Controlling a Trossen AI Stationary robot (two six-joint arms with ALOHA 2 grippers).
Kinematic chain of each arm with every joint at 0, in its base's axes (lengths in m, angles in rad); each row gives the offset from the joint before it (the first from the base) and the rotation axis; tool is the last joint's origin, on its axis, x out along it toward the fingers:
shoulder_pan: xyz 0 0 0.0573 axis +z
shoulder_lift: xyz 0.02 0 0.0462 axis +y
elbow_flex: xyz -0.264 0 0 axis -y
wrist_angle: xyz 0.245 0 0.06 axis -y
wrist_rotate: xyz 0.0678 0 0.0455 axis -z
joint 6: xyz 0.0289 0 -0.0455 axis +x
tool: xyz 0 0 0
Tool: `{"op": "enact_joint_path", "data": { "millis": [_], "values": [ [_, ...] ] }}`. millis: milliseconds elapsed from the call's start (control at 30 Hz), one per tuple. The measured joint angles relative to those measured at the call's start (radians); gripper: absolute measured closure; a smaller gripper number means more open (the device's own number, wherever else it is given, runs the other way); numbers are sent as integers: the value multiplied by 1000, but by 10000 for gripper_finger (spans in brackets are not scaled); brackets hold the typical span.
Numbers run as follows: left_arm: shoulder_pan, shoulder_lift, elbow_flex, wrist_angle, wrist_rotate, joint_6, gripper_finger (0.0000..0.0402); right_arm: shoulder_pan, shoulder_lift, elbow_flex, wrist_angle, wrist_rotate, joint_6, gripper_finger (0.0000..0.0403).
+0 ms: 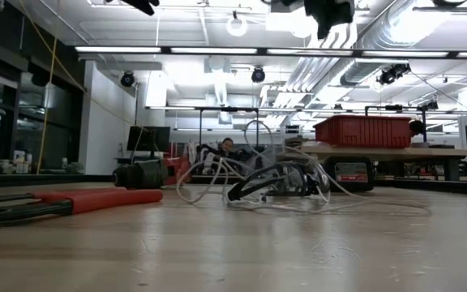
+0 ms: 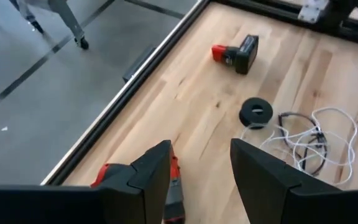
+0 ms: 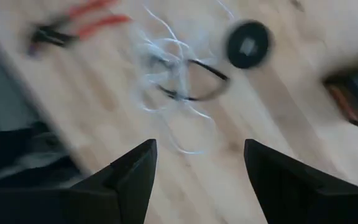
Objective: Coil cords
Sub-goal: Coil the white wire onto the black spool
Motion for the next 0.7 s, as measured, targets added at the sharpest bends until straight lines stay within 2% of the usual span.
{"op": "enact_joint_path", "data": {
  "millis": [100, 167, 233, 300, 367, 467, 567, 700],
  "values": [
    [-1, 3, -15, 48, 1, 15, 240, 40, -1, -83, 2, 225, 4, 167],
    [4, 2, -48, 124, 2, 45, 240, 50, -4, -131, 26, 302, 28, 167],
    [19, 6, -98, 220, 36, 79, 240, 39, -6, -189, 72, 281, 60, 167],
    [44, 16, -155, 299, 125, 81, 240, 25, -4, -267, 130, 245, 62, 167],
    [69, 33, -217, 357, 219, 41, 240, 0, -3, -361, 205, 213, 75, 167],
    [89, 55, -303, 420, 319, -38, 240, -57, -3, -518, 360, 105, 125, 167],
    [92, 61, -374, 474, 365, -99, 240, -100, -2, -655, 564, 47, 164, 167],
    [81, 56, -463, 547, 367, -165, 240, -139, -2, -774, 788, 24, 245, 167]
  ]
}}
